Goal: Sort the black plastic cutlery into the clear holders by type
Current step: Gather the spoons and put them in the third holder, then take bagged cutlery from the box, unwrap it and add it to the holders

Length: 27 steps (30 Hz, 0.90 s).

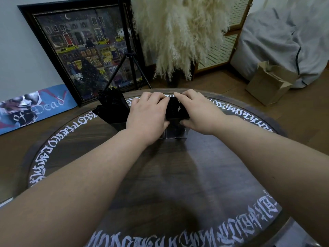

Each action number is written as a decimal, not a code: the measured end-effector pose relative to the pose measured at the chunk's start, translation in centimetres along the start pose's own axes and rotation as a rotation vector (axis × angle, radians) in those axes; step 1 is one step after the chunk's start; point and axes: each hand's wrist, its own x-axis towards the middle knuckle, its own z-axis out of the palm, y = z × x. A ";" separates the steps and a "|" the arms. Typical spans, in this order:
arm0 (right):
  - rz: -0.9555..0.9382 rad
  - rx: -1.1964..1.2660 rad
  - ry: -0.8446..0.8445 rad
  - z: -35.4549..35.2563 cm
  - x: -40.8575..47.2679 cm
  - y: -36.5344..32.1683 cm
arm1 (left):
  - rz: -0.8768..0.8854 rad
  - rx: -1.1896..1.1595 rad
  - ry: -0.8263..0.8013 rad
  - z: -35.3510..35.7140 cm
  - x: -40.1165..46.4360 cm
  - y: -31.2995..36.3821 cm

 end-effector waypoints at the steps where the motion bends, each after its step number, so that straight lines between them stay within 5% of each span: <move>1: -0.003 0.005 -0.007 0.1 0.1 -0.1 | 0.000 -0.004 0.004 0.0 0.0 0.0; 14: 0.036 0.005 0.086 -1.0 -2.5 -1.4 | -0.001 0.005 0.017 -1.7 -1.2 0.6; 27: 0.416 0.073 0.296 -4.1 -26.6 -2.0 | 0.357 -0.248 -0.036 -6.0 -8.5 14.2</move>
